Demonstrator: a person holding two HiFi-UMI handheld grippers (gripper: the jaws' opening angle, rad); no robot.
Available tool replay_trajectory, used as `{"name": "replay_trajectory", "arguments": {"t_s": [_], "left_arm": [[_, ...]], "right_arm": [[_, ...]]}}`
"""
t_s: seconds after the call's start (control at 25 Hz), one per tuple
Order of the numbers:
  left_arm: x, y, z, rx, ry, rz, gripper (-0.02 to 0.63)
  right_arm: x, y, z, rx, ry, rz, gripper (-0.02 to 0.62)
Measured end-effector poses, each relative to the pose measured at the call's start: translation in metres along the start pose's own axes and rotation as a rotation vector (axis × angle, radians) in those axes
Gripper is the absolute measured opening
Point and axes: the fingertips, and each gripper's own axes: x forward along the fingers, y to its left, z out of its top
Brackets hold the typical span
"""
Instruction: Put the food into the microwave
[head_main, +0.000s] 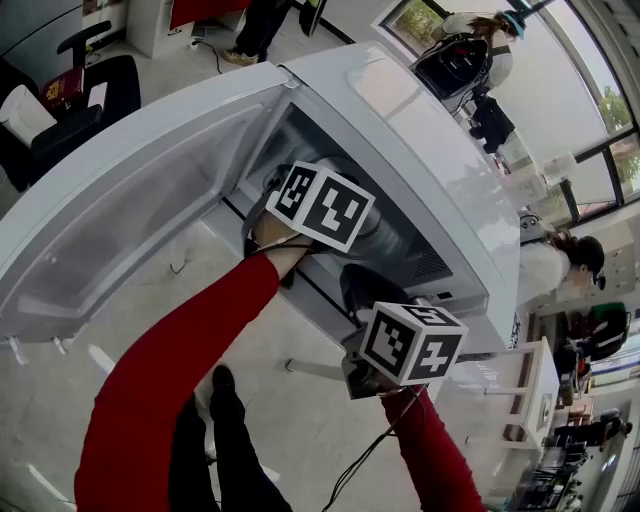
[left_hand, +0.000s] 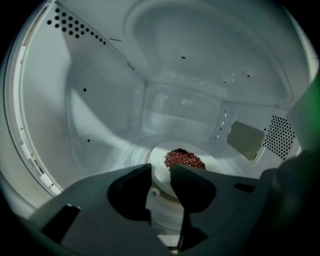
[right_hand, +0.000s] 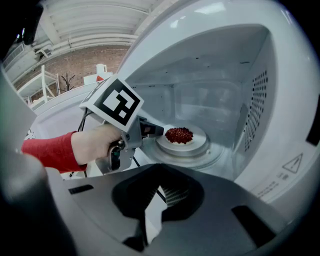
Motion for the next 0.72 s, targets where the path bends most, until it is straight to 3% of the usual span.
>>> {"name": "replay_trajectory", "arguments": {"t_s": [0.32,0.48,0.72], "left_arm": [[-0.038,0.028,-0.003,-0.090,-0.091,-0.064,0.037],[-0.069,0.024,-0.004,-0.174,-0.116,-0.164,0.020],[-0.125,-0.009,-0.009,-0.199,-0.159,-0.324,0.009]], "right_arm": [[0.008,0.019,-0.001,0.024,-0.041,0.030,0.014],[-0.003,0.038,0.013,0.062,-0.088,0.077,0.014],[-0.040,0.065,0.033,0.075,-0.176,0.152,0.014]]}}
